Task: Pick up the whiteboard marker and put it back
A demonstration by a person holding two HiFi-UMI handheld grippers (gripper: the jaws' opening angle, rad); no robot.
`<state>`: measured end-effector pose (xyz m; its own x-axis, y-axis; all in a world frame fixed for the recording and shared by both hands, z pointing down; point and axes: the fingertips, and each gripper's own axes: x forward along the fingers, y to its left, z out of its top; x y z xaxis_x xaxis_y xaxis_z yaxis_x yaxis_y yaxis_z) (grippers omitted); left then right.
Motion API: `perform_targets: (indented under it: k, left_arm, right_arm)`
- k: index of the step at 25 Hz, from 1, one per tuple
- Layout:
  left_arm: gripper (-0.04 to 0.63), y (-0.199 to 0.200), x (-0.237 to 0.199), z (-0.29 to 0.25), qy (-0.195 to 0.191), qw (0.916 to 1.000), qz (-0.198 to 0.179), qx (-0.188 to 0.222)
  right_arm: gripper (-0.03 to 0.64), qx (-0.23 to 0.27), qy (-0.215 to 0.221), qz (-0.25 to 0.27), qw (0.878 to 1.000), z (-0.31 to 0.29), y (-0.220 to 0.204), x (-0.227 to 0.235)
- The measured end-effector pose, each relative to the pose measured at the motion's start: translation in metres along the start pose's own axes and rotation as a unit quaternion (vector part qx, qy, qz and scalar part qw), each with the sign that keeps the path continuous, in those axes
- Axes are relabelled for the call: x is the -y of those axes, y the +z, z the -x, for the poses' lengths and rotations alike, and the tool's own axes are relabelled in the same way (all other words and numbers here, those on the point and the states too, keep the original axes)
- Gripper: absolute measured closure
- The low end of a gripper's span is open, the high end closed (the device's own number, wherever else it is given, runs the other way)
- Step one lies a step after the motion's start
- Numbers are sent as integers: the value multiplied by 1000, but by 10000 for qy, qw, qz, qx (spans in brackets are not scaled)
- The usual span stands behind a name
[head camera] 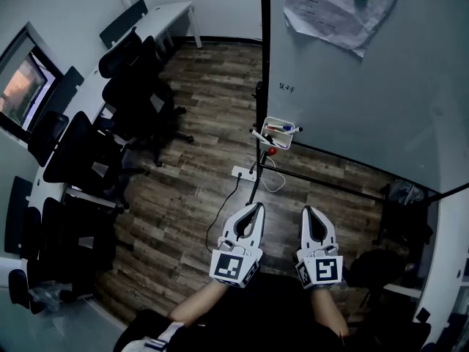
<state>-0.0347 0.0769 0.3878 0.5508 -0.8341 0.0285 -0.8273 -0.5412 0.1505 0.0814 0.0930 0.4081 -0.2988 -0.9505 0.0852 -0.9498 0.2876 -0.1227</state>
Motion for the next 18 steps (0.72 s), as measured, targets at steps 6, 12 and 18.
perform_targets:
  k: [6, 12, 18]
  left_arm:
    - [586, 0, -20, -23, -330, 9992, -93, -209]
    - [586, 1, -48, -38, -425, 9985, -32, -331]
    - [586, -3, -58, -51, -539, 9981, 43, -287]
  right_arm:
    - [603, -18, -249, -19, 9997, -30, 1, 0]
    - [604, -35, -553, -50, 9984, -51, -1, 0]
    - [603, -102, -679, -65, 9976, -60, -2, 5]
